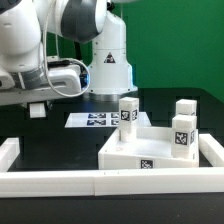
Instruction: Assemble square table
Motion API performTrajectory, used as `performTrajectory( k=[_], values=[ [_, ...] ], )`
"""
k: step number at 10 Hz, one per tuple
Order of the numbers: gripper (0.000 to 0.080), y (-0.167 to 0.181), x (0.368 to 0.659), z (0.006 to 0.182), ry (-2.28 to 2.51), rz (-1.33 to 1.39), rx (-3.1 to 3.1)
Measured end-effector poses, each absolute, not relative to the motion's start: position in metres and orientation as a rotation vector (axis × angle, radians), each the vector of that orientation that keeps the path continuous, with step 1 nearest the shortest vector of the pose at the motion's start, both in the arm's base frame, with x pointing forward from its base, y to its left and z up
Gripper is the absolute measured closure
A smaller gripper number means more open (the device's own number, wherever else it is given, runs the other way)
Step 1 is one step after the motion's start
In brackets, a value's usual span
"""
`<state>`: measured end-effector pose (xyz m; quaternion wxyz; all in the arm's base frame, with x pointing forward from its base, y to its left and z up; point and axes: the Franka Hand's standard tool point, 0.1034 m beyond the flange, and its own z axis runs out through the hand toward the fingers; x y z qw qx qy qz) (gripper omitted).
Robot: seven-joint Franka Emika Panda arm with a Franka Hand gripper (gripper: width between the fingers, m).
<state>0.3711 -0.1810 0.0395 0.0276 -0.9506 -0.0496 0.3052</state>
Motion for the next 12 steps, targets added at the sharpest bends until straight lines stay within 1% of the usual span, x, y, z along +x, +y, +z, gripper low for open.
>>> performTrajectory(
  k=[1,2,3,4,5,6,8,9,10,11,12],
  values=[
    [0.0509,-0.176,0.380,0.040,-0.128,0.857,-2.958],
    [0.0509,-0.166,0.392,0.048,-0.114,0.738,-2.986],
    [0.0509,-0.155,0.402,0.058,-0.083,0.593,-3.008],
    [0.0509,-0.148,0.404,0.066,-0.067,0.546,-3.008],
    [0.0509,-0.144,0.415,0.075,-0.050,0.458,-3.025],
    [0.0509,-0.140,0.422,0.088,-0.046,0.353,-3.039],
    [0.0509,-0.139,0.429,0.106,-0.023,0.215,-3.041],
    [0.0509,-0.144,0.429,0.105,-0.033,0.080,-3.072],
    [0.0509,-0.146,0.424,0.102,-0.035,0.039,-3.083],
    [0.0509,-0.152,0.427,0.103,-0.048,-0.079,-3.111],
    [0.0509,-0.158,0.424,0.102,-0.041,-0.170,-3.133]
  ],
)
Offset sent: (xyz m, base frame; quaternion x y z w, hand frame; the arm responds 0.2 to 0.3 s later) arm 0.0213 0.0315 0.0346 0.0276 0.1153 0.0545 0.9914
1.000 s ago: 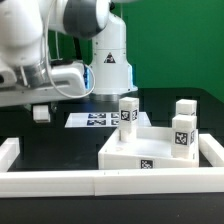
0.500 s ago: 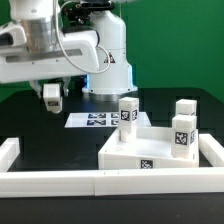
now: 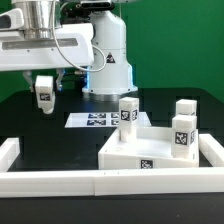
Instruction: Assemble square table
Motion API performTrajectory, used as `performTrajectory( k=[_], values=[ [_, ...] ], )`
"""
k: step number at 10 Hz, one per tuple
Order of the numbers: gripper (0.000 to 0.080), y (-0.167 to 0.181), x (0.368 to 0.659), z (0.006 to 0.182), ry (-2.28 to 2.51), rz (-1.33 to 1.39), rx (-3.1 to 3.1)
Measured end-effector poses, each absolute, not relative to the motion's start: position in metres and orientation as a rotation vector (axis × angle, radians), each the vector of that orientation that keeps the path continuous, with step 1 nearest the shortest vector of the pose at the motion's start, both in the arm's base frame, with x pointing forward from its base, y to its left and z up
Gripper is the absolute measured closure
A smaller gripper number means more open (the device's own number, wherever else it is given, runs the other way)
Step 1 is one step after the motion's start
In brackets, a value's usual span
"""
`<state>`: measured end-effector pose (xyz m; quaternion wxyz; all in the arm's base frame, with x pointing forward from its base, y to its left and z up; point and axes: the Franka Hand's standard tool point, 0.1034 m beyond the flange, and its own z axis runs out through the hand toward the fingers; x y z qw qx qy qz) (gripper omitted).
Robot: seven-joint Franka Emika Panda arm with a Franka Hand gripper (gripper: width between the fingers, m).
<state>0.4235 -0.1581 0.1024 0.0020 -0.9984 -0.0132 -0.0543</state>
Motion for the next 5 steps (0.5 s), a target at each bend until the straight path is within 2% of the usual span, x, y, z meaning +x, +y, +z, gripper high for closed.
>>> performTrajectory(
  k=[1,2,5],
  values=[
    [0.0509,-0.154,0.416,0.097,0.024,-0.170,-3.115],
    [0.0509,-0.138,0.420,0.099,0.096,-0.142,-3.084],
    [0.0509,-0.103,0.453,0.112,0.087,-0.184,-3.057]
  ],
)
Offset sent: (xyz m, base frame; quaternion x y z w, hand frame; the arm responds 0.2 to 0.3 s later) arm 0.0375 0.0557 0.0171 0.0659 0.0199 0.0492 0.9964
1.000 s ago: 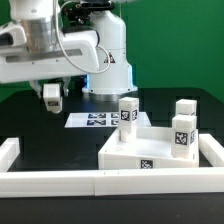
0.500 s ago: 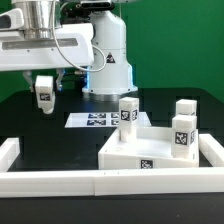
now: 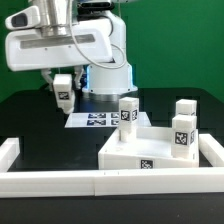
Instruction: Assemble square table
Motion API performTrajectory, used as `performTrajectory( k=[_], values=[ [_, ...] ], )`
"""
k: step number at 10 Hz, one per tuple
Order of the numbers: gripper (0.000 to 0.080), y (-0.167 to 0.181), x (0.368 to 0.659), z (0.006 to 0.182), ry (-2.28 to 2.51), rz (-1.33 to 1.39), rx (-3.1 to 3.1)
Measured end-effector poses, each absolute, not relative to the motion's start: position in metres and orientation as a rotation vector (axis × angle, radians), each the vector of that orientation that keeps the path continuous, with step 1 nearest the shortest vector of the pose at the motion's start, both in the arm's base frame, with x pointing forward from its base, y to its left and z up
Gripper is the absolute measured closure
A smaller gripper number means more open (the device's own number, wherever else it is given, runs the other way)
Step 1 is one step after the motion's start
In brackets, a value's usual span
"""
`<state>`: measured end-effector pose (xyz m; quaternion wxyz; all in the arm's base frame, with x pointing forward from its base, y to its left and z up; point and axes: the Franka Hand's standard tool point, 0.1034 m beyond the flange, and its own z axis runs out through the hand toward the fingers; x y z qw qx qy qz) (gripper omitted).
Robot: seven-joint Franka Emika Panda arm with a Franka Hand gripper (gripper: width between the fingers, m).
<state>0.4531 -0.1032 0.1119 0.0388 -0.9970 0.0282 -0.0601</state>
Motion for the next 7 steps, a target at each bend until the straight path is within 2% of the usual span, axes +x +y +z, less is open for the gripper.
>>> performTrajectory(
  k=[2,7],
  values=[
    [0.0509,-0.0889,0.4714,0.1213,0.070,-0.227,-3.048],
    [0.0509,-0.0899,0.4694,0.1183,0.066,-0.217,-3.051]
  ],
)
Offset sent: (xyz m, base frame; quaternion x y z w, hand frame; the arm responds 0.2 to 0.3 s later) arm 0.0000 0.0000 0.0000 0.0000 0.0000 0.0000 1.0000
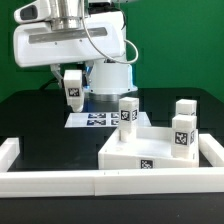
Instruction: Assemble square table
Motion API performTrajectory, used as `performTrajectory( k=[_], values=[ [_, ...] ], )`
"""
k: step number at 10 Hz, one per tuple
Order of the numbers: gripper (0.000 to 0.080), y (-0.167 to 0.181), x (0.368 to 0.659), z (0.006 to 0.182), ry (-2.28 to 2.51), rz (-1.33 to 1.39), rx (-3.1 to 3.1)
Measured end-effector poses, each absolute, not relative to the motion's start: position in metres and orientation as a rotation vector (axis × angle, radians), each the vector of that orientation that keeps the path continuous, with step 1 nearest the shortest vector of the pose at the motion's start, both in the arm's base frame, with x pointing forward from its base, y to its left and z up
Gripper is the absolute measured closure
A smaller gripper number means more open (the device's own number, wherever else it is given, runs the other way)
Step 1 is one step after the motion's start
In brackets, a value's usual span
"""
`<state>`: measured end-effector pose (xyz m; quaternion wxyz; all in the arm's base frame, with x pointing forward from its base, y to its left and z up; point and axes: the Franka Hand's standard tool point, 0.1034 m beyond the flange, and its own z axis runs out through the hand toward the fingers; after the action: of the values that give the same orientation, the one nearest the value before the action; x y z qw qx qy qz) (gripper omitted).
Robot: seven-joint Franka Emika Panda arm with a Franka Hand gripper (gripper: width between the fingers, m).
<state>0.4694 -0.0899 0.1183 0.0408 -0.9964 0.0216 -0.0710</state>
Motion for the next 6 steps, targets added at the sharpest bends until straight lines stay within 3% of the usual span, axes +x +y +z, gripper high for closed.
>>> performTrajectory(
  k=[6],
  values=[
    [0.0509,-0.054,0.510,0.127,-0.018,-0.275,-3.027]
  ],
)
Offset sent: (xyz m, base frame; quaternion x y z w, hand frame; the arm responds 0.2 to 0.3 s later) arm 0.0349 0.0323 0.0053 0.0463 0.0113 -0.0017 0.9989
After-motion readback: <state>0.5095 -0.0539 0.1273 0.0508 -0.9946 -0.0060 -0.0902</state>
